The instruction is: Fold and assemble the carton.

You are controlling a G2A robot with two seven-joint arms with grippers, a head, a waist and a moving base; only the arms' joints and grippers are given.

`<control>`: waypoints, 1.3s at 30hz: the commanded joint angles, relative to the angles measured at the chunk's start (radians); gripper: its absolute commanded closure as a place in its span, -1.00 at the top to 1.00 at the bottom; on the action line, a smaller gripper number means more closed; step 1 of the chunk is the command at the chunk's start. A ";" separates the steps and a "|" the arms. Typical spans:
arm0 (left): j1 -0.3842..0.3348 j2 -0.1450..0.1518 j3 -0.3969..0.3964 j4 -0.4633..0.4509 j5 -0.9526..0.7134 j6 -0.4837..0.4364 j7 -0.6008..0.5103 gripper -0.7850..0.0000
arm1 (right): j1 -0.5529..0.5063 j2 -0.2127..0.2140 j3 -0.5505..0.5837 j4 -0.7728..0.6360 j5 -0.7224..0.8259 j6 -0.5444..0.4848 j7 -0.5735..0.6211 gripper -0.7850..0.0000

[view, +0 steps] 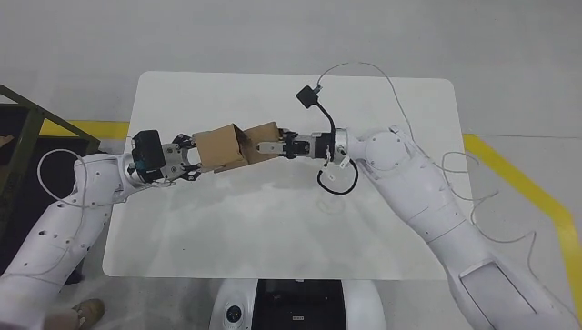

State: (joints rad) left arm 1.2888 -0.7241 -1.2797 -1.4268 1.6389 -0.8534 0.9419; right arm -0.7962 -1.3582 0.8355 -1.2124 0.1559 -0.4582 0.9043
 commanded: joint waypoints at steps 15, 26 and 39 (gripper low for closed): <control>0.017 0.002 -0.018 -0.004 0.004 0.002 0.002 -0.40 | -0.068 0.010 0.071 0.047 0.273 0.097 0.098 -0.12; 0.029 0.003 -0.025 -0.019 0.003 -0.001 -0.008 -0.40 | -0.075 -0.003 0.048 0.054 0.323 0.097 0.116 -0.29; 0.037 0.002 -0.029 -0.037 0.000 -0.005 -0.020 -0.40 | -0.054 -0.024 0.020 0.072 0.361 0.092 0.120 -0.58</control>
State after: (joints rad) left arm 1.3249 -0.7222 -1.3085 -1.4624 1.6384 -0.8573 0.9228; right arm -0.8510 -1.3819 0.8567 -1.1399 0.5166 -0.3665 1.0230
